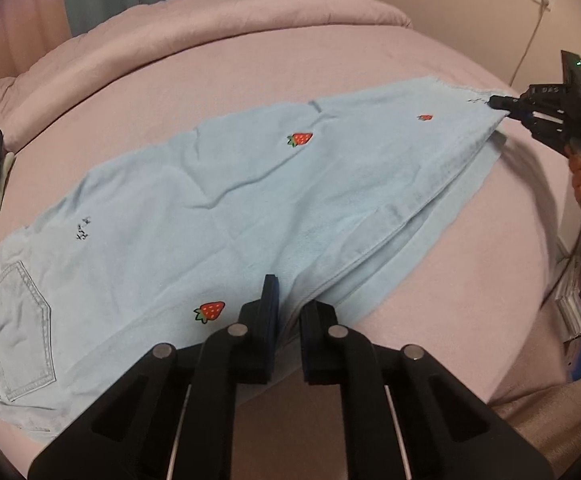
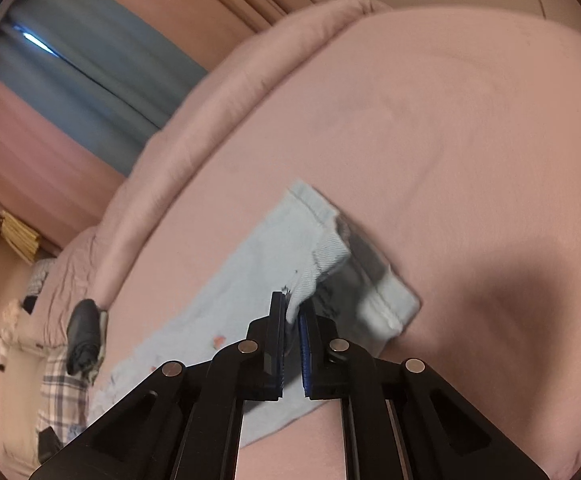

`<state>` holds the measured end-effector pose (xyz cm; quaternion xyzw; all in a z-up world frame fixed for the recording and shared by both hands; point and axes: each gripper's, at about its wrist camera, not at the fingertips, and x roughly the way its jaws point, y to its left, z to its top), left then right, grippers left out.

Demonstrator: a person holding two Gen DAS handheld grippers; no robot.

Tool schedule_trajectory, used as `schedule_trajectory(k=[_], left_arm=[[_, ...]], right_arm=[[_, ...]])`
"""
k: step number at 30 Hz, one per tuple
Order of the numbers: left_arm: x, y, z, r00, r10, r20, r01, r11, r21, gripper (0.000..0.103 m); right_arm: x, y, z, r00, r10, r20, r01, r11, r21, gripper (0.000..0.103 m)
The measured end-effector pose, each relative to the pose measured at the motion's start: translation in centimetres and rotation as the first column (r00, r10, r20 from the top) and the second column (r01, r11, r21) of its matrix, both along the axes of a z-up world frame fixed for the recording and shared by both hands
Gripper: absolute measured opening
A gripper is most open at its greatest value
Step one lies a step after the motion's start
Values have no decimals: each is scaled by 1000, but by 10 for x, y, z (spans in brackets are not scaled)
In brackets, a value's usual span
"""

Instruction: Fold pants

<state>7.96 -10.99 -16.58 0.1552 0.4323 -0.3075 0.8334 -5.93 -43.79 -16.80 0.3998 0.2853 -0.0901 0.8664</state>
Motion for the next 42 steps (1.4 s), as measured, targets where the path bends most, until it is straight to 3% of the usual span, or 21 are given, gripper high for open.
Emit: schedule_trajectory(k=[3, 6, 10, 12, 14, 15, 19, 21, 24, 27, 29, 30, 32, 33, 36, 40, 42], left_arm=[[-6, 3, -6, 1000, -27, 3, 26, 999, 39, 9], [-8, -1, -16, 999, -44, -1, 44, 996, 81, 9], [-5, 4, -10, 999, -39, -30, 41, 997, 64, 14], [-8, 12, -2, 998, -35, -45, 38, 998, 48, 32], [-13, 19, 8, 998, -44, -50, 44, 999, 1, 40], [-14, 21, 14, 997, -54, -53, 53, 998, -24, 42], [-10, 16, 35, 997, -68, -24, 65, 992, -105, 51], [-1, 9, 36, 999, -44, -14, 42, 992, -116, 51], [17, 1, 22, 999, 12, -52, -19, 991, -130, 51], [30, 3, -3, 991, 74, -110, -84, 992, -90, 49], [28, 10, -20, 984, 82, -157, -94, 993, -67, 49], [21, 16, -20, 989, 64, -136, -76, 994, -84, 51], [13, 25, -17, 991, 37, -131, -50, 994, -99, 51], [12, 31, -15, 989, 35, -145, -51, 992, -111, 51], [16, 49, -8, 985, 56, -164, -79, 987, -137, 51], [39, 72, 12, 985, 137, -104, -153, 975, -162, 52], [58, 82, 22, 977, 199, -72, -209, 961, -181, 53]], right_arm=[[2, -6, -7, 997, -17, -69, 16, 1000, -23, 9], [4, -9, -33, 986, -31, -161, 32, 999, 2, 9], [-3, -13, -32, 988, -45, -150, 45, 999, 0, 9], [-6, -13, -19, 984, -80, -162, 70, 996, -62, 12], [-10, -6, 1, 976, -135, -170, 99, 974, -205, 24], [-11, 0, 7, 977, -139, -160, 96, 963, -253, 24], [5, 33, 30, 993, -25, -118, -18, 938, -347, 24], [18, 53, 34, 992, 92, -90, -117, 933, -340, 24], [41, 88, 25, 957, 277, -87, -291, 913, -287, 24], [56, 131, 9, 894, 425, -143, -448, 843, -298, 24], [55, 159, -10, 823, 522, -223, -567, 764, -309, 24], [53, 168, -17, 792, 551, -263, -611, 728, -312, 24], [43, 183, -22, 754, 578, -312, -657, 642, -396, 24], [37, 185, -21, 720, 603, -344, -693, 598, -402, 24], [38, 173, -16, 683, 631, -368, -730, 596, -334, 24], [51, 157, 11, 707, 666, -236, -706, 650, -282, 25], [64, 156, 22, 709, 683, -176, -702, 659, -271, 34]])
